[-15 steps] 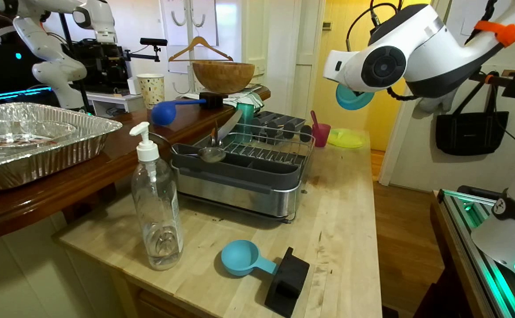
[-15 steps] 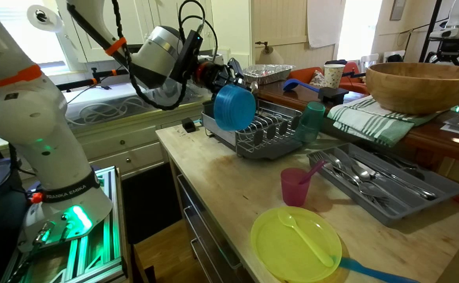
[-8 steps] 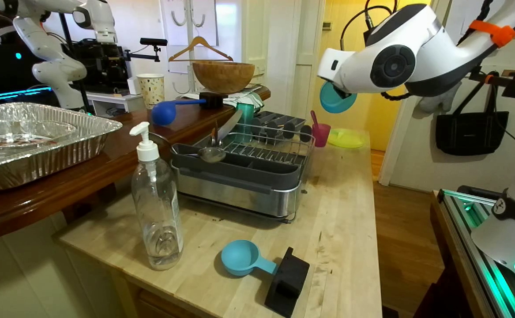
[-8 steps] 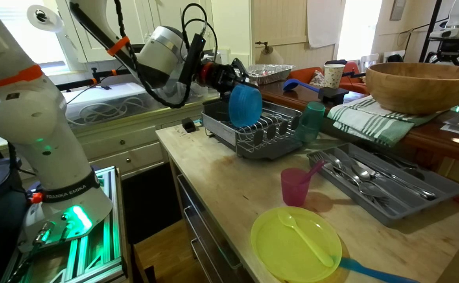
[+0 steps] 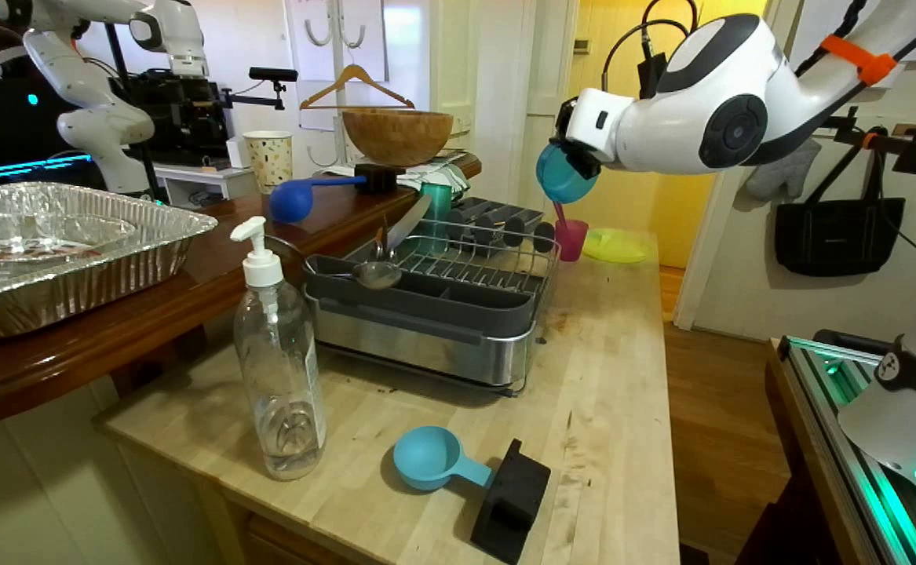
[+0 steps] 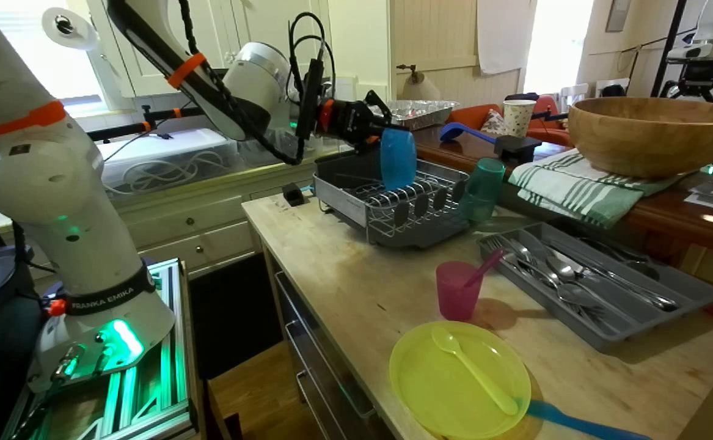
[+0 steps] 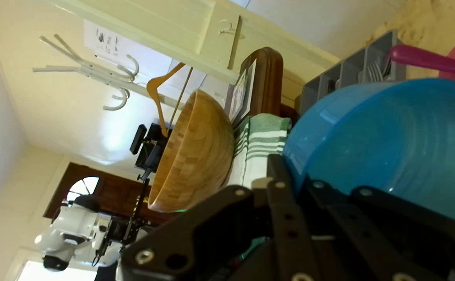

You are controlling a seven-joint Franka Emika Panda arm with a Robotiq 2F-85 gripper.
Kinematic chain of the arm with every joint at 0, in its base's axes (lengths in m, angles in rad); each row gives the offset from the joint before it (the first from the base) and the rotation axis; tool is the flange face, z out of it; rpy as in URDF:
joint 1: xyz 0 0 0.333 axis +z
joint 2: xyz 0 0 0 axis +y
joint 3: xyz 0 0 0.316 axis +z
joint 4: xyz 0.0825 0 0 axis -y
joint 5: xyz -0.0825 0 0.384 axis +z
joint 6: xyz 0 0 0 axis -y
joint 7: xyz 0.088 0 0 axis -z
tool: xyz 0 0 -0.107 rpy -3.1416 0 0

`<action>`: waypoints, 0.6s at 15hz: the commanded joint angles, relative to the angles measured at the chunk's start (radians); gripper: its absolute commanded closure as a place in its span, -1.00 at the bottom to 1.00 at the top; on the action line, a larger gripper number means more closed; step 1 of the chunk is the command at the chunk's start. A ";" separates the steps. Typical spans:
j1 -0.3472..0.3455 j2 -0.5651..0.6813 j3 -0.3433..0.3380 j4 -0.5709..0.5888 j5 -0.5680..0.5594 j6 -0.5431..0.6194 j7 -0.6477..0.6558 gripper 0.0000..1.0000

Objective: Put the blue bowl on the drying rack

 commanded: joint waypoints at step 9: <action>-0.004 -0.024 -0.066 -0.001 -0.068 0.170 0.051 0.98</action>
